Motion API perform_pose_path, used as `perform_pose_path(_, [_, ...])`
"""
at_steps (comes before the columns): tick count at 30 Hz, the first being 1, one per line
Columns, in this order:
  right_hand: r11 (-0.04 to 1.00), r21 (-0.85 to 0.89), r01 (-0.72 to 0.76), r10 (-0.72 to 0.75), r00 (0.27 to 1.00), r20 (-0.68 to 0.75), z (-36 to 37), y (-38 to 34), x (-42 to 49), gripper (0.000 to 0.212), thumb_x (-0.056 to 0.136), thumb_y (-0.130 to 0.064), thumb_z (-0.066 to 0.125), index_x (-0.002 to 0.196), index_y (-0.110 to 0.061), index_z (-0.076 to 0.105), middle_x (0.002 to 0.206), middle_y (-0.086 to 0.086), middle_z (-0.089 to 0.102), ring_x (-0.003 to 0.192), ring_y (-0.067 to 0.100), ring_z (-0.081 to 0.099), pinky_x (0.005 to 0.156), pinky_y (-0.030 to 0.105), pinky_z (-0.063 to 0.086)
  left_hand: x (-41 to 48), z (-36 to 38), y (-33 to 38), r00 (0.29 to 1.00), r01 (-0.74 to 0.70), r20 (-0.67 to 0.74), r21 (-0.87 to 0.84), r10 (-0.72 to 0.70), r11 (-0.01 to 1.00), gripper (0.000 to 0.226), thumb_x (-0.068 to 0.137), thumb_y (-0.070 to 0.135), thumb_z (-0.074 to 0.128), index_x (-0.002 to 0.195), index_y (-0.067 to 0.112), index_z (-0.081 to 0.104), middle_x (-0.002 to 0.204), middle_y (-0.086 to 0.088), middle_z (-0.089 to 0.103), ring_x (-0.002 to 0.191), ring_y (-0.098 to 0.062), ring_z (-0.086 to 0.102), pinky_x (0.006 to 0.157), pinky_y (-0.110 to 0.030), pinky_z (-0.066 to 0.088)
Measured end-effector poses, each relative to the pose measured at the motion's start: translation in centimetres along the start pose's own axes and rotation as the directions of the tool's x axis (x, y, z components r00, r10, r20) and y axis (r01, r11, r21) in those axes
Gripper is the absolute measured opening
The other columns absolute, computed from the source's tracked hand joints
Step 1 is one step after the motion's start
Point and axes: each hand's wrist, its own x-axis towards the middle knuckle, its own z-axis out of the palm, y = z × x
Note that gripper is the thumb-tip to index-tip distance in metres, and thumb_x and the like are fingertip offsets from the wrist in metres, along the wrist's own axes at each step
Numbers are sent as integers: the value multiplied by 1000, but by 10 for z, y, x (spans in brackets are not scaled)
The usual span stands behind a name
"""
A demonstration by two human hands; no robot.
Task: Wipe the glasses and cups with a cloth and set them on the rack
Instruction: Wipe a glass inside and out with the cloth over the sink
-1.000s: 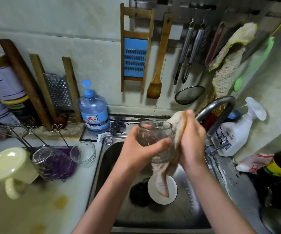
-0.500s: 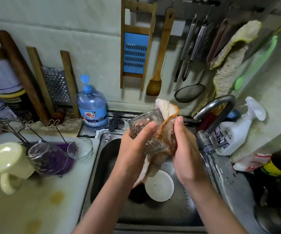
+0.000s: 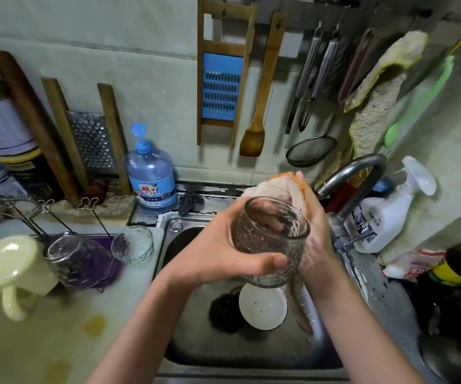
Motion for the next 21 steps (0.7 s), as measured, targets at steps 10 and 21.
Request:
perform_pose_path(10, [965, 37, 260, -258, 909, 327, -7, -35, -15, 30, 93, -27, 51, 109, -12, 72, 113, 1, 71, 111, 17, 64, 102, 35, 47, -7, -5, -10, 981, -40, -171, 271, 89, 962, 69, 58, 32, 85, 120, 21, 57, 112, 5, 70, 108, -12, 65, 100, -38, 49])
perform_pose_path(21, [-197, -774, 602, -213, 744, 633, -5, 10, -25, 34, 97, -34, 46, 105, -4, 61, 99, 0, 65, 92, 8, 56, 83, 22, 45, -6, -14, -15, 906, 21, -348, 608, 243, 794, 68, 51, 56, 72, 112, 29, 54, 95, 18, 67, 86, 6, 62, 75, -15, 47])
